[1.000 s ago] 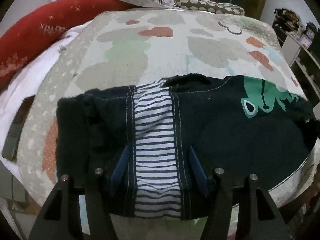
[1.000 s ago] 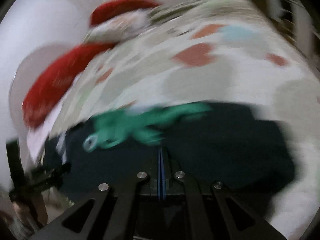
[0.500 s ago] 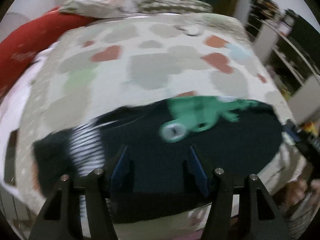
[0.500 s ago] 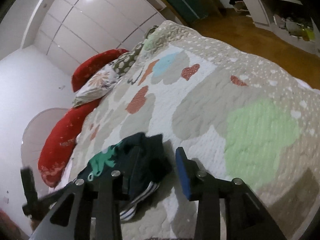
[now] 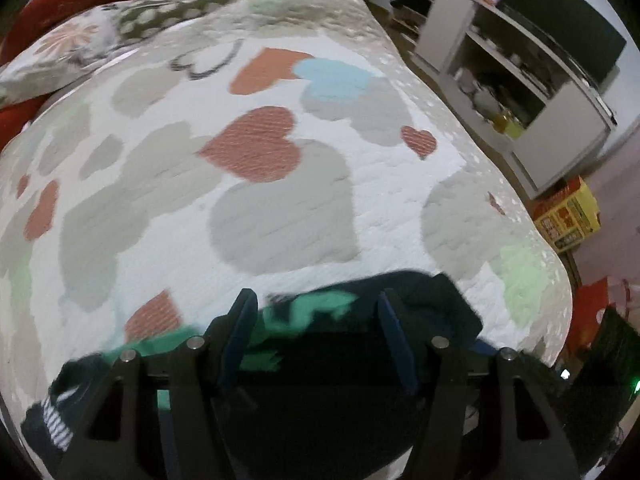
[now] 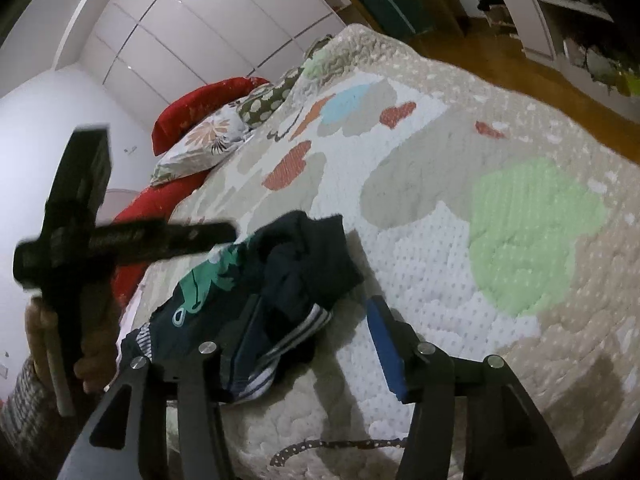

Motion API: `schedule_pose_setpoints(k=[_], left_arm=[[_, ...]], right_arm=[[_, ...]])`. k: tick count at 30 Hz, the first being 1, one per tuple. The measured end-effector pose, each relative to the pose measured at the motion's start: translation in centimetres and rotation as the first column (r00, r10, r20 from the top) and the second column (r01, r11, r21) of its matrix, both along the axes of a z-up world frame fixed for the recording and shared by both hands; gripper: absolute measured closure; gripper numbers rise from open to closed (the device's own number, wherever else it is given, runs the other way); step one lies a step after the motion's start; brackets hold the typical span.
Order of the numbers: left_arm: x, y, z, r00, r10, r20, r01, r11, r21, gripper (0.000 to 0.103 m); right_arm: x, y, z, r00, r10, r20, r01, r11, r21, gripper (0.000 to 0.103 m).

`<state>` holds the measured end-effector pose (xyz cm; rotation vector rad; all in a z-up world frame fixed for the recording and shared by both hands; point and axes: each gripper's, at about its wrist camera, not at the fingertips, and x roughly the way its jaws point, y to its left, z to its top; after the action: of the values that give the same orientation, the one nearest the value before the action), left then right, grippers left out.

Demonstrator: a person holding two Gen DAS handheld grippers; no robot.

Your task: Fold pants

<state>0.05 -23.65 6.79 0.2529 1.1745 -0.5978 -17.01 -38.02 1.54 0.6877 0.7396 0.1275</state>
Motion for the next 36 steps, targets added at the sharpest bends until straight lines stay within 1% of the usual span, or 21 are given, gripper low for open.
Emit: schedule_pose_setpoints(k=[3, 9, 14, 16, 18, 21, 23, 25, 26, 27, 29, 31, 35, 36], left_arm=[[0.7, -1.6, -0.7, 1.000, -0.018, -0.024, 0.018, 1.000, 0.009, 0.041], [1.6, -4.1, -2.1, 0.996, -0.063, -0.066, 0.065, 0.997, 0.030, 0.041], [2.1, -5.1, -3.1, 0.990, -0.097, -0.107, 0.102, 0.994, 0.042, 0.041], [2.0, -5.3, -3.4, 0.986, -0.118, -0.119, 0.123, 0.992, 0.035, 0.041], [1.6, -5.7, -3.6, 0.981, -0.150, -0.121, 0.156, 0.987, 0.041, 0.038], [0.9, -6.1, -3.8, 0.977, -0.187, -0.102, 0.194, 0.979, 0.061, 0.036], [0.8, -6.1, -3.8, 0.975, -0.199, -0.099, 0.205, 0.977, 0.059, 0.034], [0.9, -6.0, -4.0, 0.973, -0.195, -0.121, 0.201, 0.979, 0.043, 0.030], [0.9, -6.1, -4.1, 0.972, -0.193, -0.131, 0.199, 0.979, 0.039, 0.027], [0.9, -6.0, -4.3, 0.970, -0.194, -0.148, 0.200, 0.979, 0.031, 0.023], [0.7, -6.1, -4.6, 0.967, -0.206, -0.153, 0.213, 0.977, 0.028, 0.019], [0.4, -6.2, -4.7, 0.966, -0.218, -0.139, 0.225, 0.974, 0.038, 0.018], [0.0, -6.5, -4.8, 0.967, -0.223, -0.127, 0.231, 0.971, 0.059, 0.018], [-0.2, -6.6, -4.7, 0.967, -0.229, -0.116, 0.238, 0.968, 0.078, 0.020]], right_arm=[[0.0, 0.0, -0.6, 1.000, 0.003, -0.004, -0.003, 1.000, 0.006, 0.046], [-0.3, 0.2, -0.7, 1.000, 0.011, 0.018, -0.012, 1.000, 0.017, 0.042], [0.0, 0.9, -0.9, 0.999, 0.023, 0.029, -0.024, 1.000, 0.017, 0.042], [0.1, 1.3, -0.9, 0.999, 0.027, 0.028, -0.027, 1.000, 0.005, 0.042], [0.2, 1.7, -0.9, 0.999, 0.028, 0.029, -0.028, 1.000, -0.003, 0.040], [0.3, 2.0, -0.9, 0.999, 0.025, 0.030, -0.025, 1.000, -0.014, 0.040], [0.4, 2.1, -0.9, 0.999, 0.020, 0.033, -0.020, 1.000, -0.019, 0.039], [0.4, 2.4, -0.9, 0.999, 0.019, 0.035, -0.018, 0.999, -0.030, 0.039], [0.5, 2.6, -0.9, 0.999, 0.018, 0.038, -0.016, 0.999, -0.037, 0.038], [0.4, 2.8, -0.9, 0.999, 0.015, 0.042, -0.013, 0.999, -0.043, 0.037], [0.4, 3.2, -0.9, 0.999, 0.007, 0.051, -0.004, 0.998, -0.058, 0.034], [0.3, 3.6, -1.0, 0.998, 0.005, 0.058, 0.000, 0.997, -0.081, 0.032], [0.1, 4.0, -1.0, 0.998, -0.005, 0.068, 0.012, 0.994, -0.108, 0.032], [0.1, 4.1, -1.0, 0.997, -0.010, 0.070, 0.018, 0.994, -0.110, 0.032]])
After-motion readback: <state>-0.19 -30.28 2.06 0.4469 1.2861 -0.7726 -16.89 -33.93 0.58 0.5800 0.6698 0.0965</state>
